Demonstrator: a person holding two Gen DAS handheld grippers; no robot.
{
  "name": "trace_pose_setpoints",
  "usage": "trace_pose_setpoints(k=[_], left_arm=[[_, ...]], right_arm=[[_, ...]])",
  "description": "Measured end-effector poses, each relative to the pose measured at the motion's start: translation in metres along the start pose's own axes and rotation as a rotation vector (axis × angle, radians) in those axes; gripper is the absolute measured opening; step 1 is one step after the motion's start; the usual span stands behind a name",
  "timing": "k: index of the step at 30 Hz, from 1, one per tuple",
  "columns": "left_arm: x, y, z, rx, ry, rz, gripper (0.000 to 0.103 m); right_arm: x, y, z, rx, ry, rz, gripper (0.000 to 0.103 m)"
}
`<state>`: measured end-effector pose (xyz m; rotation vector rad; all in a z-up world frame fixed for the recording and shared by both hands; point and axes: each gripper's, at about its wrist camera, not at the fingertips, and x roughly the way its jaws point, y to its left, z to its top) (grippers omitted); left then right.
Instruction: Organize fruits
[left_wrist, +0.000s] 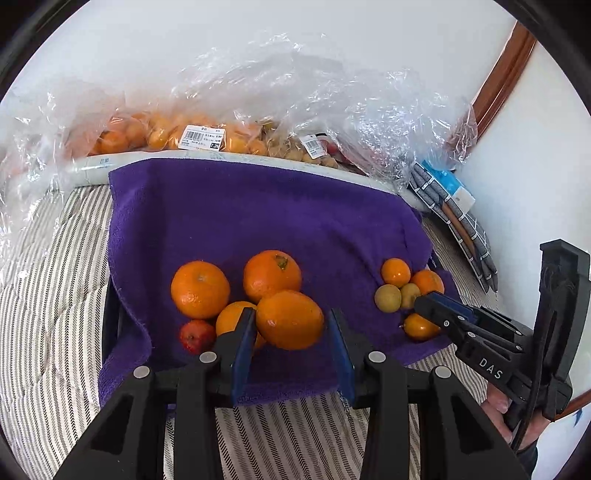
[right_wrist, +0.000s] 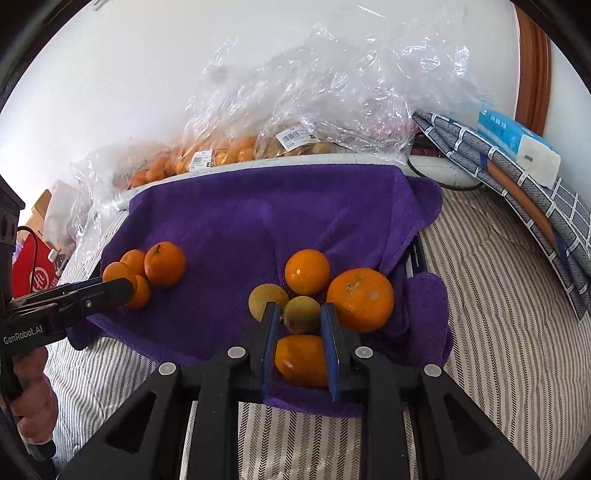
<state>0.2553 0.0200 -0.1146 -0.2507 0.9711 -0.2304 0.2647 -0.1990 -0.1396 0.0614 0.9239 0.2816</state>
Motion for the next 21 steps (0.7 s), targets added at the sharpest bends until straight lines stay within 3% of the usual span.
trace_pose_setpoints(k=[3,5,9,11,21], left_arm=[[-0.001,0.0,0.0,-0.003,0.007,0.028,0.038],[-0.007,-0.001,-0.002,-0.01,0.008,0.039,0.041],[-0.039,-0.008,-0.01,-0.007,-0.041,0.056,0.047],[-0.057,-0.014,-0.016,-0.005,-0.065,0.064,0.05],[-0.153,-0.035,-0.06,-0.024,-0.211,0.158,0.067]], right_arm=[[-0.005,0.0,0.0,0.007,0.003,-0.005,0.031],[-0.014,0.001,-0.001,0.011,-0.01,-0.019,0.041],[-0.042,0.006,-0.004,0.029,-0.048,-0.039,0.049],[-0.062,0.009,-0.007,0.046,-0.07,-0.047,0.058],[-0.166,0.035,-0.034,0.074,-0.142,-0.111,0.059]])
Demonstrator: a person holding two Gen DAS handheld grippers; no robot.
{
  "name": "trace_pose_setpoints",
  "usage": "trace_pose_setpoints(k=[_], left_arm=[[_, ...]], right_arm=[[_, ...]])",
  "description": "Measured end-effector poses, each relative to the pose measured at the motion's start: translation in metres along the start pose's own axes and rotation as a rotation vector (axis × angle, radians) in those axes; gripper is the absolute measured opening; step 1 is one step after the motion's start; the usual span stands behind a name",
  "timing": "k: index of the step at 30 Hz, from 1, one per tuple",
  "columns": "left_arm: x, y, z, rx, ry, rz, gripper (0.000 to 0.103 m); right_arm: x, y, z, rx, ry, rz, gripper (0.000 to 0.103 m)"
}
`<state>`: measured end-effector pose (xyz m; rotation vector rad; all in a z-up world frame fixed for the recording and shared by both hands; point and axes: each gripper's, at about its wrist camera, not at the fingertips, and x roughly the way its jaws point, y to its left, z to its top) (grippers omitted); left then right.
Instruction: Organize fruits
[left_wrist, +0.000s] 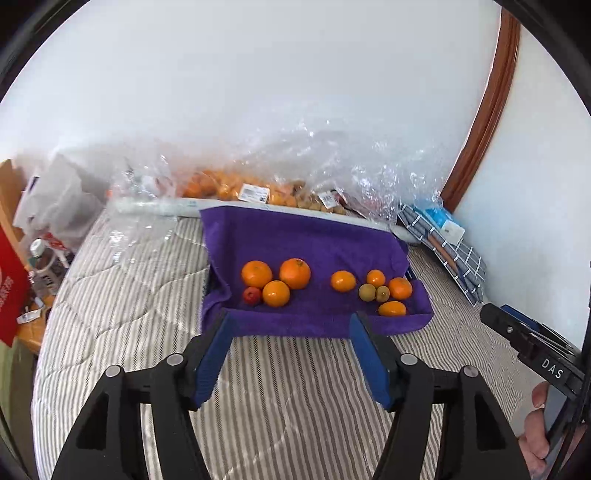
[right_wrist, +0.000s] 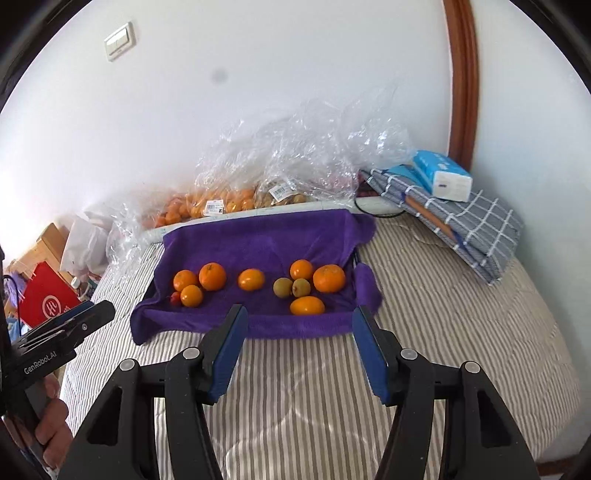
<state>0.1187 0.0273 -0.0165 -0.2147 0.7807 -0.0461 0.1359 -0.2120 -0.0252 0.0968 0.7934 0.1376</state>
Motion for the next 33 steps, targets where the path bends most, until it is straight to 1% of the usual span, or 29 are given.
trace_pose_setpoints(k=[1,3,4,5,7,8,11,19,27,33], left_arm=[[-0.007,-0.001,-0.003,0.003,-0.007,0.002,0.07],[-0.022,-0.001,-0.009,0.009,-0.024,0.02,0.073],[-0.028,-0.002,-0.012,0.012,-0.031,0.031,0.076],[-0.034,-0.002,-0.014,0.015,-0.039,0.042,0.08],[-0.044,-0.004,-0.02,0.021,-0.052,0.057,0.083],[-0.049,-0.004,-0.023,0.023,-0.059,0.065,0.085],[-0.058,-0.005,-0.03,0.019,-0.064,0.074,0.086],[-0.072,-0.006,-0.038,0.021,-0.082,0.083,0.086],[-0.073,-0.005,-0.041,0.029,-0.09,0.099,0.086],[-0.073,-0.003,-0.042,0.03,-0.09,0.104,0.086]], right_arm=[[-0.01,0.002,-0.003,-0.008,-0.009,-0.011,0.059],[-0.024,0.005,-0.007,-0.015,-0.026,-0.043,0.06],[-0.032,0.006,-0.009,-0.018,-0.039,-0.061,0.066],[-0.039,0.008,-0.012,-0.023,-0.049,-0.068,0.076],[-0.054,0.011,-0.017,-0.043,-0.076,-0.068,0.087],[-0.059,0.014,-0.02,-0.053,-0.086,-0.074,0.091],[-0.073,0.02,-0.027,-0.08,-0.104,-0.092,0.096],[-0.087,0.022,-0.041,-0.065,-0.096,-0.087,0.097],[-0.095,0.022,-0.045,-0.052,-0.112,-0.095,0.097],[-0.097,0.023,-0.046,-0.045,-0.105,-0.085,0.097]])
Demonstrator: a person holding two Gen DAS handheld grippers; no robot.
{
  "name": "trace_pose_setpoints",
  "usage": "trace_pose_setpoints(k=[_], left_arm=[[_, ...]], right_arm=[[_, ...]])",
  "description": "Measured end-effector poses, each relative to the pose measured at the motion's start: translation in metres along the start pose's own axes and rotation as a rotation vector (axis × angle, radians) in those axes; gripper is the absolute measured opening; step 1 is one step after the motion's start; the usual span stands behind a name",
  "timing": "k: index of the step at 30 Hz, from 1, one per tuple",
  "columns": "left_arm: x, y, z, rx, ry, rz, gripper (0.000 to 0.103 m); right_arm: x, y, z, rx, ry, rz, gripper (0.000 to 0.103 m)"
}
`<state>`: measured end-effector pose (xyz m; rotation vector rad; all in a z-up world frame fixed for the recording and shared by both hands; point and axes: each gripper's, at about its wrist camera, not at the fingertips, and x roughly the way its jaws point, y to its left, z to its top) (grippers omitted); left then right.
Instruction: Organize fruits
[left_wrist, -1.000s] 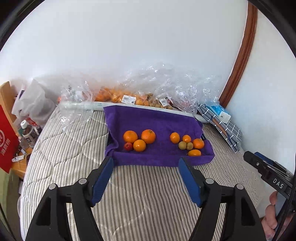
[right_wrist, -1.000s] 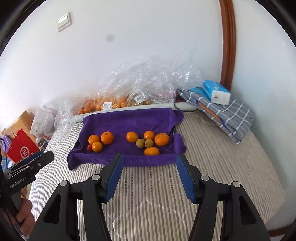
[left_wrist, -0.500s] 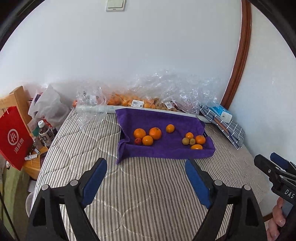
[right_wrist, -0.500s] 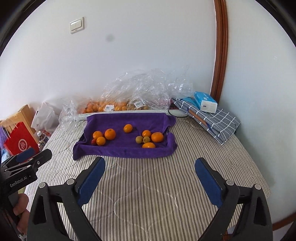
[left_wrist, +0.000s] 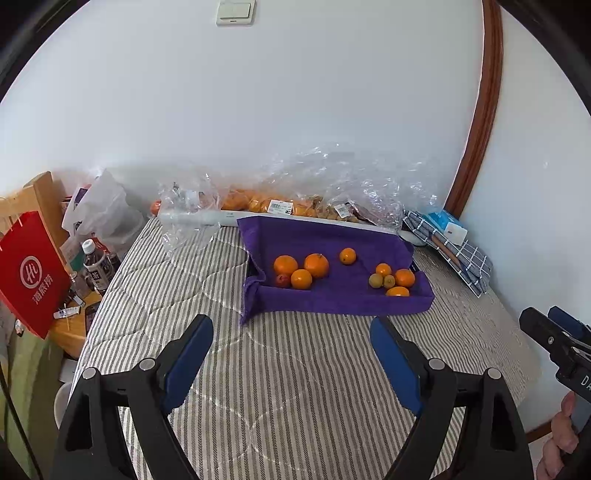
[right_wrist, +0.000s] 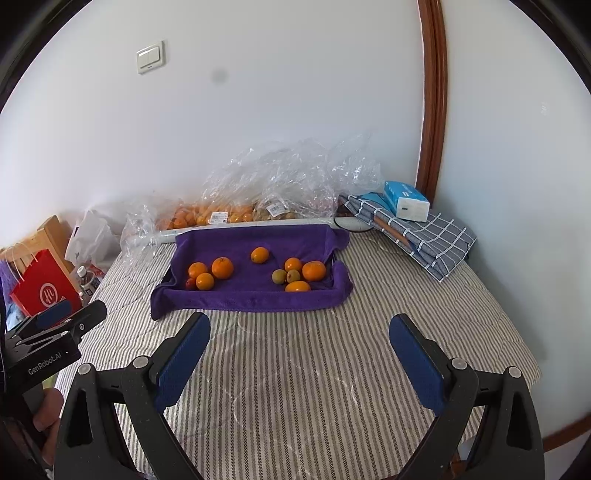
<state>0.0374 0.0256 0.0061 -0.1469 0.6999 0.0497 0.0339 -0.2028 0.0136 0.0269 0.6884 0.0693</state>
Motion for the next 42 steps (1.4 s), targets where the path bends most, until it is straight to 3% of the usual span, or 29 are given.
trace_pose_setpoints(k=[13,42], left_arm=[[-0.001,0.0036,-0.0034,-0.006,0.003,-0.002,0.087],[-0.0084,0.0015,-0.0034,0.007,-0.006,0.011,0.088]], right_arm=[[-0.0011,-0.0037,-0.0042,0.035,0.015,0.035,0.097],[-0.0041,-0.0076,-0.01,0.043,0.019,0.0,0.097]])
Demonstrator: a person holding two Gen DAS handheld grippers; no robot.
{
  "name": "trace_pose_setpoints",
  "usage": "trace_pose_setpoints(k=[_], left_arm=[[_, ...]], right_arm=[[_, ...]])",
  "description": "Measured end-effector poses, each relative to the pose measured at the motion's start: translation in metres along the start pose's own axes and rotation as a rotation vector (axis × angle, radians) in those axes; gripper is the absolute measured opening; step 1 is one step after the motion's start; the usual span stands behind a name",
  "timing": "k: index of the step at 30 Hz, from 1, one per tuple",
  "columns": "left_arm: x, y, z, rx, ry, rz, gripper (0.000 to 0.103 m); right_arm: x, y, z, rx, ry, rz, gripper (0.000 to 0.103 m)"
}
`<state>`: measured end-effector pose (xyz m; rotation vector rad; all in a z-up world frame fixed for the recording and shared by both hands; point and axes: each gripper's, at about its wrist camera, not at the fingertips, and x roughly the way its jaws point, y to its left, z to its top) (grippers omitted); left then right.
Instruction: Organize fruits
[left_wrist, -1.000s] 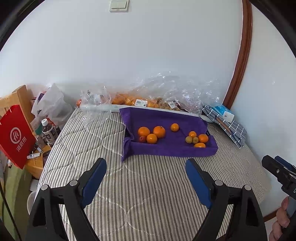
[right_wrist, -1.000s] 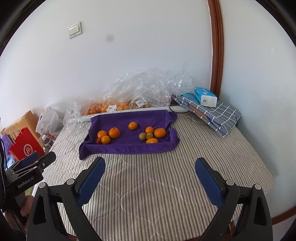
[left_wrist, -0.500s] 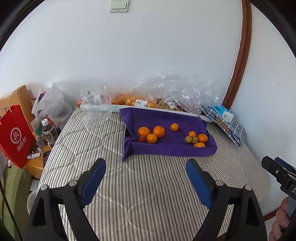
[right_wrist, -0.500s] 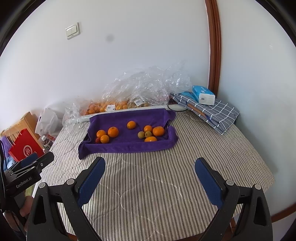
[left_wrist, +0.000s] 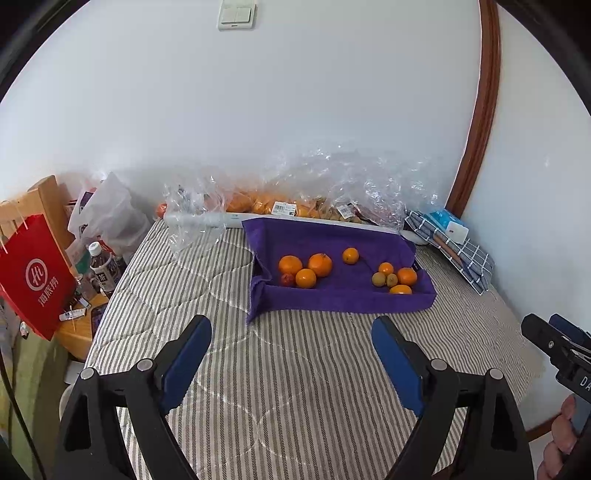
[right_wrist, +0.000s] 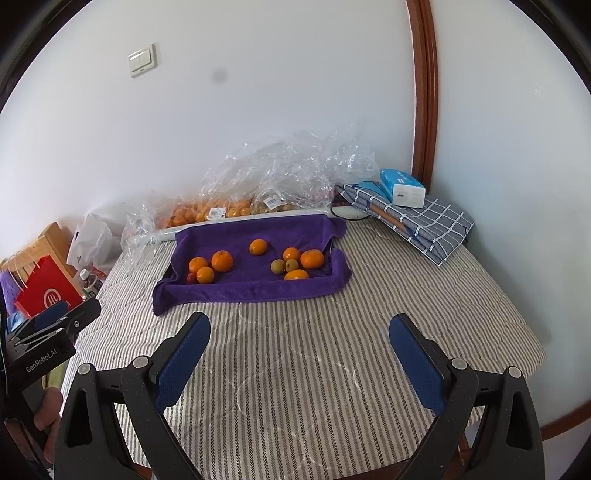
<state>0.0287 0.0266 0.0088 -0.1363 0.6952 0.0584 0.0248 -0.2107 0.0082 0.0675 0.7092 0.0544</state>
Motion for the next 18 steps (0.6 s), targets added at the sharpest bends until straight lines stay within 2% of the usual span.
trace_pose_setpoints(k=[18], left_arm=[[-0.0077,-0.0009,0.0073,0.015,-0.022,0.007,0.09]], right_arm=[[-0.002,-0.0035,-0.0003,0.0,0.0,0.01,0.097]])
